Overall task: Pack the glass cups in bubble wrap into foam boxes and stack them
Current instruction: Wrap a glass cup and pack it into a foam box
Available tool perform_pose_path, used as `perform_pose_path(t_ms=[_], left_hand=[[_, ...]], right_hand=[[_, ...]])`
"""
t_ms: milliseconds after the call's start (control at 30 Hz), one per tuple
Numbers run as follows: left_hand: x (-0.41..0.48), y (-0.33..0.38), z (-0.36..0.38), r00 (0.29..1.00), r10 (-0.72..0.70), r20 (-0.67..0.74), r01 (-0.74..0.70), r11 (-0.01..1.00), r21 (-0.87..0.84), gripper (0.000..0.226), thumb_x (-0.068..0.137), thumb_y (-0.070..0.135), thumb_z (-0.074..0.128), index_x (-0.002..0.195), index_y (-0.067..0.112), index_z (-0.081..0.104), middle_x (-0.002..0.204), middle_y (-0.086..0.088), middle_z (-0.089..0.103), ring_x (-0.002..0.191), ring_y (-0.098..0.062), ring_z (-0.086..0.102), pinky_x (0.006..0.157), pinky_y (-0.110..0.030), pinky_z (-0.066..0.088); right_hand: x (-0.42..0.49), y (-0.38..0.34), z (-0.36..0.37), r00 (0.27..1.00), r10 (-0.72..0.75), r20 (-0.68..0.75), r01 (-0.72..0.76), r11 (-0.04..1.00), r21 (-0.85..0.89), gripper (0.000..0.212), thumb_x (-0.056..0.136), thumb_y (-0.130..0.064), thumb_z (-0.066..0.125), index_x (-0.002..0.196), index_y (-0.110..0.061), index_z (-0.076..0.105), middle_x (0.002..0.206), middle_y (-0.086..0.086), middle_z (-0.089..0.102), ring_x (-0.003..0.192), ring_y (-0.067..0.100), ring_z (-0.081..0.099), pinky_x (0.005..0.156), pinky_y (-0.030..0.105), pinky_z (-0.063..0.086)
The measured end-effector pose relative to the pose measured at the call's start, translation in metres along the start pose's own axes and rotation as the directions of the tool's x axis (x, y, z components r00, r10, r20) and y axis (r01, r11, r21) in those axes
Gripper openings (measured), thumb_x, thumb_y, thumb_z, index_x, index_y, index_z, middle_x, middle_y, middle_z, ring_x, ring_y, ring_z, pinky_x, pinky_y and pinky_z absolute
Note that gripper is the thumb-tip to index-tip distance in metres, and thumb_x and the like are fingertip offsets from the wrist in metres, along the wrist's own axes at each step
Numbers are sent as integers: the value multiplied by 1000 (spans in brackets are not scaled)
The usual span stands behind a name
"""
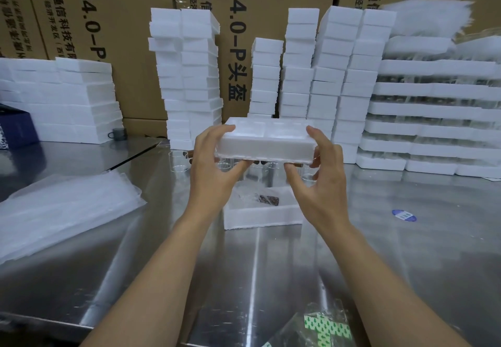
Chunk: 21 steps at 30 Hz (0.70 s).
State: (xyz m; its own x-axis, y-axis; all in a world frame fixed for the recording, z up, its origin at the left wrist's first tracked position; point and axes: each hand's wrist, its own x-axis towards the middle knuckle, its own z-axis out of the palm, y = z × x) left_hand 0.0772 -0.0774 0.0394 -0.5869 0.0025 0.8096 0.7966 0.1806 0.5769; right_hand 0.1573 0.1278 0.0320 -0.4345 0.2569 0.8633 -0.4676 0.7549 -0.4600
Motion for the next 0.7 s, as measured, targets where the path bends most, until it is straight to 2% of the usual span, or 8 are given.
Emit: perform_pose_path(t_ms=[200, 267, 367, 400, 467, 533, 600, 700], left_hand=[[2, 9, -2, 993, -117, 19, 118, 980, -159, 76, 83, 31, 93, 144, 44, 51, 145, 19, 56, 134, -17, 57, 106, -43, 58], [4, 11, -5, 990, -140, 13, 139, 970, -198, 72, 85, 27, 93, 143, 45, 54, 141, 21, 61, 133, -13, 59, 103, -33, 58], [7, 13, -8, 979, -202, -19, 191, 948, -255, 57, 89, 25, 89, 135, 47, 62, 129, 31, 67, 119, 0, 64, 86, -15, 55], [7, 12, -9, 975, -222, -25, 208, 944, -257, 52, 90, 27, 88, 135, 43, 66, 128, 27, 69, 116, -1, 65, 85, -16, 56], [8, 11, -9, 965, -261, -28, 247, 937, -245, 49, 90, 33, 87, 136, 34, 67, 132, 17, 70, 117, -5, 66, 90, -24, 59], [7, 11, -8, 955, -297, -23, 281, 925, -254, 49, 90, 41, 86, 133, 30, 67, 131, 13, 71, 118, -9, 68, 93, -27, 60], [7, 11, -7, 943, -332, -20, 311, 900, -305, 47, 89, 46, 86, 127, 28, 66, 121, 7, 76, 109, -9, 73, 84, -23, 61], [6, 8, -6, 924, -383, 4, 367, 884, -290, 44, 89, 49, 85, 121, 32, 61, 88, 8, 74, 80, -1, 71, 59, -12, 52]], right_hand=[[0, 1, 4, 1000, 11, -17, -10, 1000, 19, 70, 92, -54, 67, 153, -54, 31, 113, -26, 44, 102, 7, 52, 78, 6, 43], [0, 4, 5, 999, 34, -19, -34, 999, 26, 68, 93, -57, 65, 153, -51, 33, 111, -23, 47, 98, 12, 55, 75, 13, 46], [1, 5, 7, 990, 129, -58, -120, 983, 138, 58, 97, -56, 61, 150, -42, 43, 101, -14, 55, 93, 17, 58, 76, 28, 51], [2, 4, 6, 985, 150, -79, -135, 975, 174, 53, 98, -55, 60, 147, -41, 47, 99, -13, 55, 92, 17, 59, 78, 30, 52], [3, 2, 5, 979, 168, -114, -145, 971, 192, 43, 101, -53, 58, 143, -44, 52, 98, -16, 54, 94, 14, 58, 79, 24, 50], [4, 0, 3, 976, 184, -120, -163, 973, 164, 35, 101, -56, 53, 136, -58, 52, 104, -23, 51, 102, 10, 57, 82, 21, 49], [5, -1, 0, 974, 204, -95, -191, 973, 128, 31, 100, -59, 49, 130, -68, 49, 114, -27, 49, 112, 9, 56, 91, 29, 52], [2, -1, 0, 969, 245, 18, -244, 956, 161, 41, 102, -60, 44, 142, -53, 53, 127, -27, 56, 118, 5, 58, 93, 27, 51]])
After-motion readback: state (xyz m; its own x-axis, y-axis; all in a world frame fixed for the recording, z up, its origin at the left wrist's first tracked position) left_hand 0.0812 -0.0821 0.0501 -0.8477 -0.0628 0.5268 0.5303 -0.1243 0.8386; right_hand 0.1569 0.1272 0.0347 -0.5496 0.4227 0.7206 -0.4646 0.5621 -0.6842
